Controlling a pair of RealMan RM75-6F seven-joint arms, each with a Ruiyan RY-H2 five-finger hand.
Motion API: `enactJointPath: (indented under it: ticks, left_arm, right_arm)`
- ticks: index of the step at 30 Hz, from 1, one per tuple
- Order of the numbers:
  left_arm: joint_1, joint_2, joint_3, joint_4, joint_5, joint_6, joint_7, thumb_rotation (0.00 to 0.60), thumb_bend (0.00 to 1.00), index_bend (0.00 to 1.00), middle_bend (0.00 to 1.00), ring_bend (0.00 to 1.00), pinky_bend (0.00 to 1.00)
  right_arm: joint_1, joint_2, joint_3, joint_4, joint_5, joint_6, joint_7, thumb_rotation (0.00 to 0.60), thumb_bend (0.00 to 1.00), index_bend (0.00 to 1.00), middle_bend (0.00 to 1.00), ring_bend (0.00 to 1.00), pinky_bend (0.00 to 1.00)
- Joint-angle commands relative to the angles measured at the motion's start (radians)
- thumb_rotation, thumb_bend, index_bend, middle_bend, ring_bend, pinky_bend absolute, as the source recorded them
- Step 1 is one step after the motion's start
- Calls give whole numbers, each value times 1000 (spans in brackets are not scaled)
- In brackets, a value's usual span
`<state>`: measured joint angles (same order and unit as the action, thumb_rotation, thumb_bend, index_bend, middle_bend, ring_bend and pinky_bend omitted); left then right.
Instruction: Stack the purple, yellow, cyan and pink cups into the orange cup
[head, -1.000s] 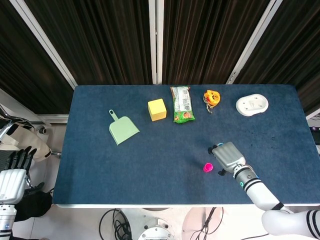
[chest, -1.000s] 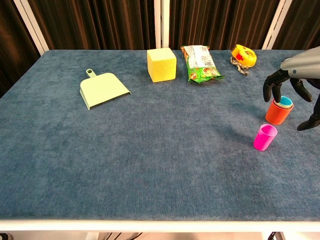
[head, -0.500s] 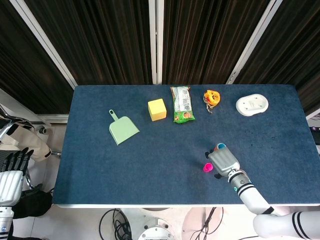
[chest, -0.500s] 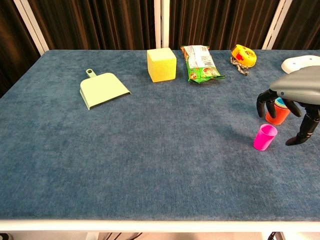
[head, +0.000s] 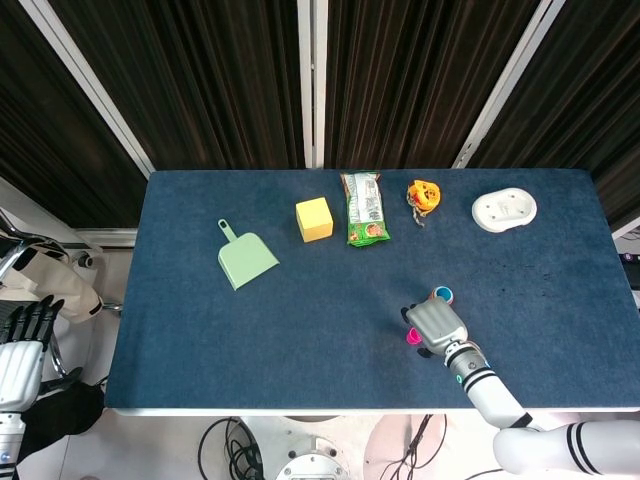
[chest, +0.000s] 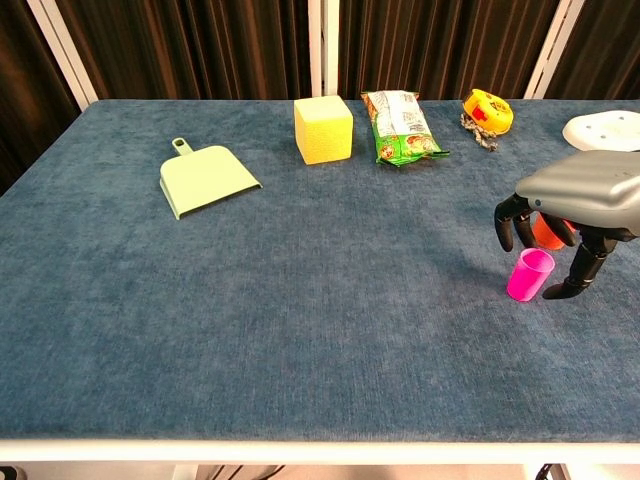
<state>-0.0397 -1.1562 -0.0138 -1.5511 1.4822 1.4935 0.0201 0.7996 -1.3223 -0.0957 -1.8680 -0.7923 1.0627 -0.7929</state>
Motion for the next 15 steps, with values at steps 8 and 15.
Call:
enactJointPath:
  ticks: [8,15]
  left_arm:
    - [0,-1,-1,2,2,0,-5,600,59,43,0,0,0]
    - [-1,-2,-2,5,2,-4,-7,600,59,43,0,0,0]
  right_arm:
    - [-1,-20,12,9,20,0,-12,600,98,447,462,568,727]
    - [-2,-27,15,14,30,10,-28,600,123,473,484,568,727]
